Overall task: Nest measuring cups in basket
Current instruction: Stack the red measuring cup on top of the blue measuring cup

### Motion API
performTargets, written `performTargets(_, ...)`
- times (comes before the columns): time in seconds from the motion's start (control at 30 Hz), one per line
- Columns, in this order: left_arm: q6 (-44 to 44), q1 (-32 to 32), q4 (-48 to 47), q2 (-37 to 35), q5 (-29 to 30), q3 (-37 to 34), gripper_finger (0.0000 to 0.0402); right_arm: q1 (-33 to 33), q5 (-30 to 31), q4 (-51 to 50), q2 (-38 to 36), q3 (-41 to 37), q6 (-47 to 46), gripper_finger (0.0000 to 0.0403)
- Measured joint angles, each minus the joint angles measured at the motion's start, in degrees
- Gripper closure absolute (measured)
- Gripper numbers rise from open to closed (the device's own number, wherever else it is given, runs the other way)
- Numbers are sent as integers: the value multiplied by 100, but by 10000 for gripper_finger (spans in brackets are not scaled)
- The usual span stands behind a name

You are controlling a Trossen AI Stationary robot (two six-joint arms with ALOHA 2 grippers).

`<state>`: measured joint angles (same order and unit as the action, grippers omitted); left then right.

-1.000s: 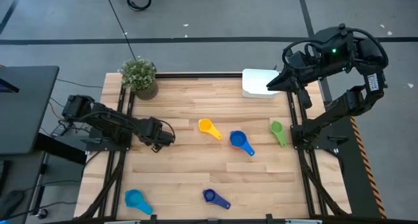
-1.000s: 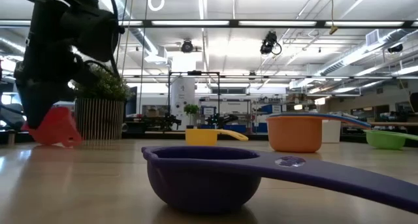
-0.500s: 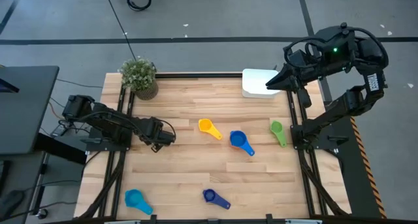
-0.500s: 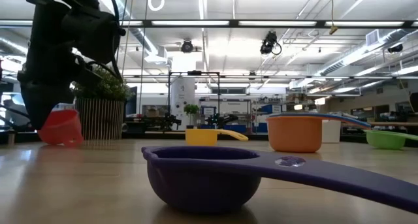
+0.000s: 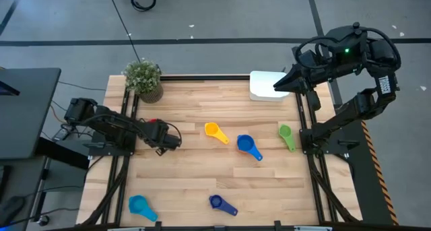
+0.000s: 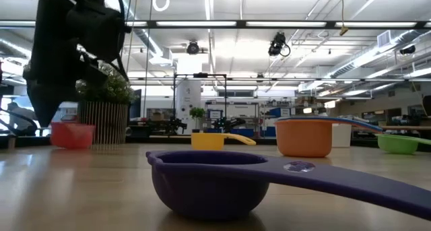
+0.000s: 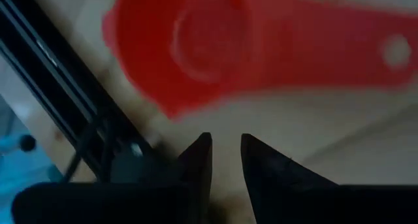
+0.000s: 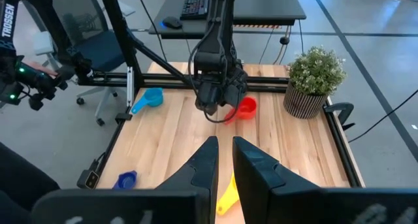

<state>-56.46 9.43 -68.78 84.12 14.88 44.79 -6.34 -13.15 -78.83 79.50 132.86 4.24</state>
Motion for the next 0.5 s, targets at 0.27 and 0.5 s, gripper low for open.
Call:
performTargets(0.27, -1012, -147, -433, -13, -276, 1235, 313, -1, 2, 0, 0, 0, -18, 351)
performTargets(0.5, -2724, -1048, -410, -16, -185, 1674, 313, 0, 1, 139, 0, 0, -20, 351)
